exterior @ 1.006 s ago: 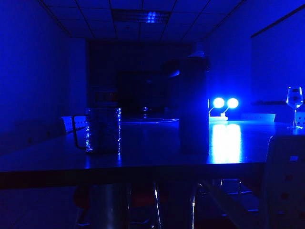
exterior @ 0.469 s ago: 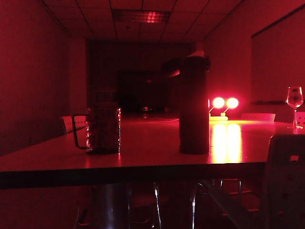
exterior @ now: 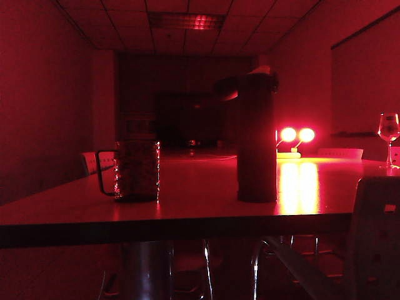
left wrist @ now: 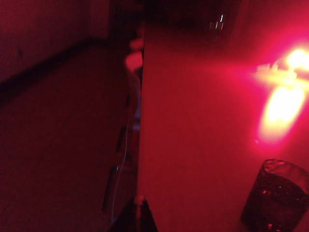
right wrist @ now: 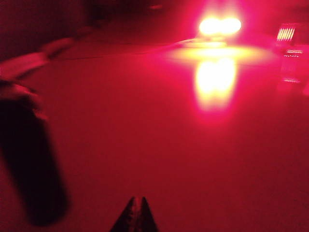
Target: Pick up the black thermos cup, pour some water from it into the cup, and then put the thermos cup back on the table.
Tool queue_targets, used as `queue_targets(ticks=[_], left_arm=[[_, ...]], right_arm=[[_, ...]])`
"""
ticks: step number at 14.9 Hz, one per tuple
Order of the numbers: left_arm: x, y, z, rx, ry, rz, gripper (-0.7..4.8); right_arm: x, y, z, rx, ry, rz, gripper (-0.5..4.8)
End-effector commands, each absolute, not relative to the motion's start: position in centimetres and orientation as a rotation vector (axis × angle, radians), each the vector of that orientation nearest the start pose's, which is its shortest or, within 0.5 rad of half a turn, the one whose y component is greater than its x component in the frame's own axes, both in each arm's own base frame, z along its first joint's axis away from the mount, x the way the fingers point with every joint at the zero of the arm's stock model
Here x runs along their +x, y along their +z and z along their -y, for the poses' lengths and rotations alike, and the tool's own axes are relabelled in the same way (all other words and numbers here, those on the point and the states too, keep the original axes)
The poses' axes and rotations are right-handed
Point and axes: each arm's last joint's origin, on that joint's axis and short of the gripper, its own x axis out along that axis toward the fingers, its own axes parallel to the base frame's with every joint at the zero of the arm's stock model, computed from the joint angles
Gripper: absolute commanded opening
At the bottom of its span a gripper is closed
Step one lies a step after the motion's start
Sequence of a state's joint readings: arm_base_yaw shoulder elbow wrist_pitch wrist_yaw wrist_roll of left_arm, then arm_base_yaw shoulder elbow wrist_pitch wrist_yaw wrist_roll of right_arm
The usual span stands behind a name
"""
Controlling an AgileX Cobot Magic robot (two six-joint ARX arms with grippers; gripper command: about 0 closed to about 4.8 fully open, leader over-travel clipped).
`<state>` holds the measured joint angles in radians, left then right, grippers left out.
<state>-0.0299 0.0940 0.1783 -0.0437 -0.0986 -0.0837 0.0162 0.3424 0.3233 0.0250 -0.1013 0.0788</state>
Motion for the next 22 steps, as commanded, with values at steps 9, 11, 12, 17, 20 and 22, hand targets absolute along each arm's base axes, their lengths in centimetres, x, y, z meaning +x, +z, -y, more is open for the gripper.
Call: queue_targets(ticks=[9,11,12,17,20,22], left_arm=[[18.2,32.6,1.3,-0.109,-0.241,-0.096,-0.06],[18.9,32.9,1.8,-0.118,-0.301,-0.077,0.17],[18.9,33.0,2.1,-0.117,-0.325,-0.071,0.99],[18.9,33.0,3.0,-0.115,-0.37,-0.068,1.93],[18.9,33.0,3.0,-0.115,-0.37,-0.07,1.92],[18.9,33.0,3.0,-0.115,-0.366,-0.07,1.92]], right_arm=[[23.1,27.3,-2.4,0.091,0.656,-0.075,4.79],[24.5,25.9,-3.2,0.098,0.679,-0.105,4.79],[25.3,25.1,-3.9,0.098,0.686,-0.113,4.79],[29.5,21.0,-7.6,0.1,0.715,-0.189,4.79],[31.4,20.6,-9.4,0.092,0.726,-0.18,4.79],[31.8,20.3,-9.6,0.092,0.719,-0.185,4.79]])
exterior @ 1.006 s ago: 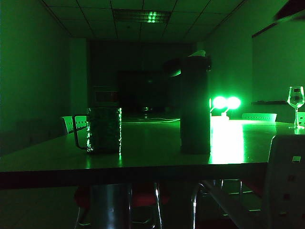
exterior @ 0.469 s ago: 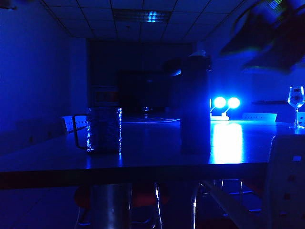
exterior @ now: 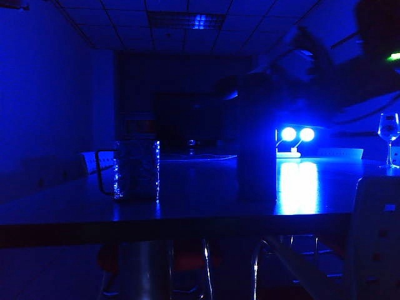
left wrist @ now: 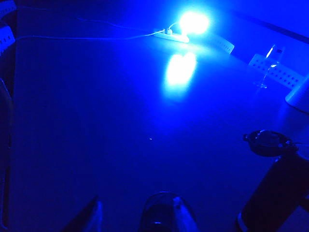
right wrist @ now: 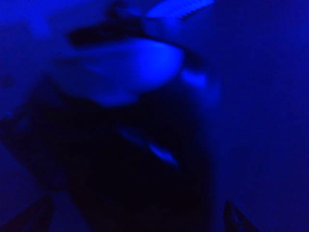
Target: Pick up the black thermos cup, pour some water from it into the cup, and then put the thermos cup back on the table.
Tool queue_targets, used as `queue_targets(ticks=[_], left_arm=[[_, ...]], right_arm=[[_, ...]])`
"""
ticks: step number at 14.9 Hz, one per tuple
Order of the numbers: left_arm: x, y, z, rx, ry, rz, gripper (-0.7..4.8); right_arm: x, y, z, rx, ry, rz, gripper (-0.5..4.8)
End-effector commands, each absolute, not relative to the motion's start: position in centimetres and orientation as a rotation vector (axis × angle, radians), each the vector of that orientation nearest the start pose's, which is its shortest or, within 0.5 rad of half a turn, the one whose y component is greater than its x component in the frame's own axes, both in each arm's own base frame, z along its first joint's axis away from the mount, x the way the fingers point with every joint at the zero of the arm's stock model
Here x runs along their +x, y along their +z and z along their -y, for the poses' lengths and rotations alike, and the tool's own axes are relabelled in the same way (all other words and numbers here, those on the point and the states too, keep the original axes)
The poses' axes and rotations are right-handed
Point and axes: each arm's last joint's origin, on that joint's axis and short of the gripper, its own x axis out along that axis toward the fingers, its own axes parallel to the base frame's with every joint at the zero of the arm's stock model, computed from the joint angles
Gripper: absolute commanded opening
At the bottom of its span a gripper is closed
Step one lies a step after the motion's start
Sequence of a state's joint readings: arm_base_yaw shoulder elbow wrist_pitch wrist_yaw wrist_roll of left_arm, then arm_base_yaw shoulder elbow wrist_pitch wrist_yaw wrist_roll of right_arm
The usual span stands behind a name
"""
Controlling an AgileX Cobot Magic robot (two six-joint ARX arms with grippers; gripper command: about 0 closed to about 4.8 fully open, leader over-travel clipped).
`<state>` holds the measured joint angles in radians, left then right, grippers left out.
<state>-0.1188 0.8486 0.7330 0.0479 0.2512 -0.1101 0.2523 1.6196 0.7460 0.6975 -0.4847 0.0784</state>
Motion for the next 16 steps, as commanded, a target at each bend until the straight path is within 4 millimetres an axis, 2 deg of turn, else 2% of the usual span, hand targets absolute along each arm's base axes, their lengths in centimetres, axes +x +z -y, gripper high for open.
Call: queue_targets(ticks=[1,5,11,12,13,14,16], left_arm=[[18.9,33.0,3.0,-0.115,-0.363,-0.07,1.92],[18.9,33.0,3.0,-0.115,-0.364,-0.072,1.92],[18.9,32.9,3.0,-0.116,-0.363,-0.079,1.92],[18.9,32.9,3.0,-0.116,-0.363,-0.079,1.92],[18.9,32.9,3.0,-0.116,-0.363,-0.079,1.92],[18.9,32.9,3.0,-0.116,-0.363,-0.079,1.92],[18.9,32.9,3.0,-0.116,-0.363,-0.079,1.92]], right_arm=[[31.9,20.3,-9.7,0.092,0.719,-0.186,4.79],[33.4,20.2,-10.8,0.089,0.746,-0.182,4.79],[33.6,19.6,-11.7,0.079,0.737,-0.202,4.67],[33.6,19.5,-11.7,0.079,0.737,-0.204,3.4],[33.6,19.5,-11.7,0.079,0.736,-0.204,2.85],[33.6,19.5,-11.7,0.079,0.736,-0.203,2.38],[33.7,19.6,-11.7,0.07,0.68,-0.194,2.11]])
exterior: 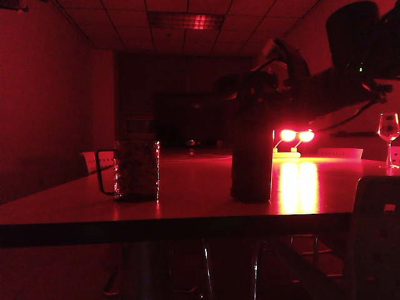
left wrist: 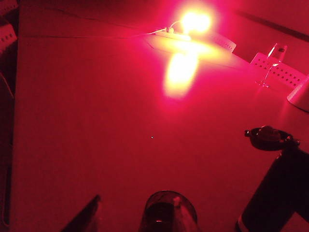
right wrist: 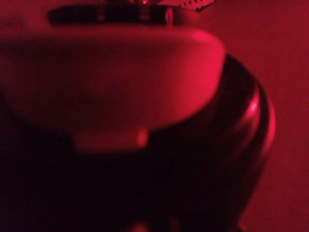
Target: Pick up the black thermos cup, pour some water from it into the cup, and then put the thermos cup back on the table.
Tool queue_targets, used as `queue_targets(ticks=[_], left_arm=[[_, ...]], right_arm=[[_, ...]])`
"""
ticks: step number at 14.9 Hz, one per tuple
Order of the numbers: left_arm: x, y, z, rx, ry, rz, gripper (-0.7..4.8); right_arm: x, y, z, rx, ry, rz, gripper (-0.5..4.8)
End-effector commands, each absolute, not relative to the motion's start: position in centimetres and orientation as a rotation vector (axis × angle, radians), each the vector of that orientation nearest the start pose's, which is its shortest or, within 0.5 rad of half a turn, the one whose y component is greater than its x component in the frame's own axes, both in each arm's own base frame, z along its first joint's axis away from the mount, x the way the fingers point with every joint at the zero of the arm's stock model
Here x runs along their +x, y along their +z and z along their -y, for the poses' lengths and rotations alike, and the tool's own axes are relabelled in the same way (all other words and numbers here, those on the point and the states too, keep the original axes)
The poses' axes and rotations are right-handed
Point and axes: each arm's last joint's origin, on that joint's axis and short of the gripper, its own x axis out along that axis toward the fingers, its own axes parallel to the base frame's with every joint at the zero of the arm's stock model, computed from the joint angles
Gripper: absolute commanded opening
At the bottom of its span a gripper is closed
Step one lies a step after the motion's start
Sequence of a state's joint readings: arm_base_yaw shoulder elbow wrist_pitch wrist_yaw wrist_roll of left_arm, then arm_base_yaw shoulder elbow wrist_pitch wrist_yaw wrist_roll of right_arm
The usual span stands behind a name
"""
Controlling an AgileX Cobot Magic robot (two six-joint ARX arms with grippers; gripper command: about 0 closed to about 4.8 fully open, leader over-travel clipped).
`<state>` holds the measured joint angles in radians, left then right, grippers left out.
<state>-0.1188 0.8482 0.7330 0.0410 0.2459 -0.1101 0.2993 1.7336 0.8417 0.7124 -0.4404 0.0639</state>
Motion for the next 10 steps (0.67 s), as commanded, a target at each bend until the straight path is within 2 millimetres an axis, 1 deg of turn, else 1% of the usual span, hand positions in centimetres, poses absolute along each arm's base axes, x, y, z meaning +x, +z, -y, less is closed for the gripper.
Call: queue_targets(ticks=[1,3,6,7,10], left_arm=[[18.9,32.9,3.0,-0.116,-0.363,-0.079,1.92],[18.9,32.9,3.0,-0.116,-0.363,-0.079,1.92],[18.9,32.9,3.0,-0.116,-0.364,-0.08,1.92],[18.9,32.9,3.0,-0.116,-0.363,-0.083,1.91],[18.9,32.9,3.0,-0.116,-0.364,-0.083,1.91]], right_arm=[[33.8,19.7,-11.6,0.052,0.643,-0.174,2.1],[33.8,20.2,-11.9,0.037,0.562,-0.117,2.1],[33.6,20.6,-13.4,-0.052,0.412,-0.076,2.11],[33.4,20.9,-14.0,-0.073,0.329,-0.066,2.1],[33.7,21.9,-15.1,-0.062,0.163,-0.033,2.11]])
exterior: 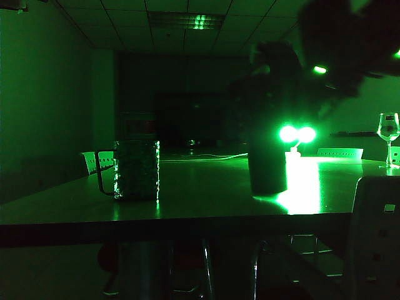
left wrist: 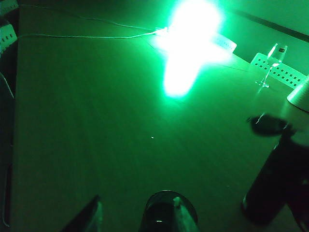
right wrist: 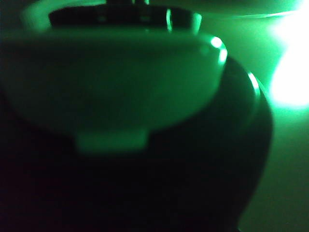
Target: Pick up the black thermos cup, pour some water from it into the cup, and then put the thermos cup back on the table.
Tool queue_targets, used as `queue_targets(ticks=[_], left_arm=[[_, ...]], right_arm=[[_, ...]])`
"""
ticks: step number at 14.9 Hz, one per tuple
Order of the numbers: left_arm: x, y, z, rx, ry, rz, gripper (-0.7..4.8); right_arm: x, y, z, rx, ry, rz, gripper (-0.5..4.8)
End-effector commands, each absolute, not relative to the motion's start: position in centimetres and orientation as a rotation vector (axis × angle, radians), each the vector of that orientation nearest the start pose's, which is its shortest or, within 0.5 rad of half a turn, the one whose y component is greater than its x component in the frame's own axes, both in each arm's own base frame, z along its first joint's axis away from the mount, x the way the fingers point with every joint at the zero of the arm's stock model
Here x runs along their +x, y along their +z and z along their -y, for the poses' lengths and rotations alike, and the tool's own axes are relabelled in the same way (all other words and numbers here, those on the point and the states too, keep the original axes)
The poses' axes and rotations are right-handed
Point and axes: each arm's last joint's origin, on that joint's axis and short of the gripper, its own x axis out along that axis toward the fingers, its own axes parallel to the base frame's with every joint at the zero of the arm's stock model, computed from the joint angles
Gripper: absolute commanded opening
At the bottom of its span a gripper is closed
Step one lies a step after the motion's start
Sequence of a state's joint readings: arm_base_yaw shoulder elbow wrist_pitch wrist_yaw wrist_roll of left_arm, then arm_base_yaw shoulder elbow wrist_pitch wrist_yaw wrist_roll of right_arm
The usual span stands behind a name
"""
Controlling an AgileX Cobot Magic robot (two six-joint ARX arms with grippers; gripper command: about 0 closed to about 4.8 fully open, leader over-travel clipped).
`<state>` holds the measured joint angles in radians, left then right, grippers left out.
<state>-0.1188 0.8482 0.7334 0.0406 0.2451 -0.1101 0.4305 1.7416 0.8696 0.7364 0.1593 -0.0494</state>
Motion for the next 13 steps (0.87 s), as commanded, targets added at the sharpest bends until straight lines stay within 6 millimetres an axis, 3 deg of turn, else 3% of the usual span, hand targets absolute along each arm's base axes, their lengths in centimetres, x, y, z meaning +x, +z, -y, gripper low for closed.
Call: queue_targets(ticks=[1,6,13], left_arm=[[18.9,32.9,3.0,-0.116,-0.366,-0.084,1.91],[18.9,32.8,3.0,-0.125,-0.366,-0.092,1.91],[18.8,32.8,3.0,-0.142,-0.383,-0.096,1.91]], right_arm=[[34.2,22.7,-15.3,-0.034,0.154,-0.013,2.1],[35.6,23.8,-15.4,-0.022,-0.091,0.006,2.11],[37.1,19.8,-16.1,0.114,-0.112,-0.059,2.11]])
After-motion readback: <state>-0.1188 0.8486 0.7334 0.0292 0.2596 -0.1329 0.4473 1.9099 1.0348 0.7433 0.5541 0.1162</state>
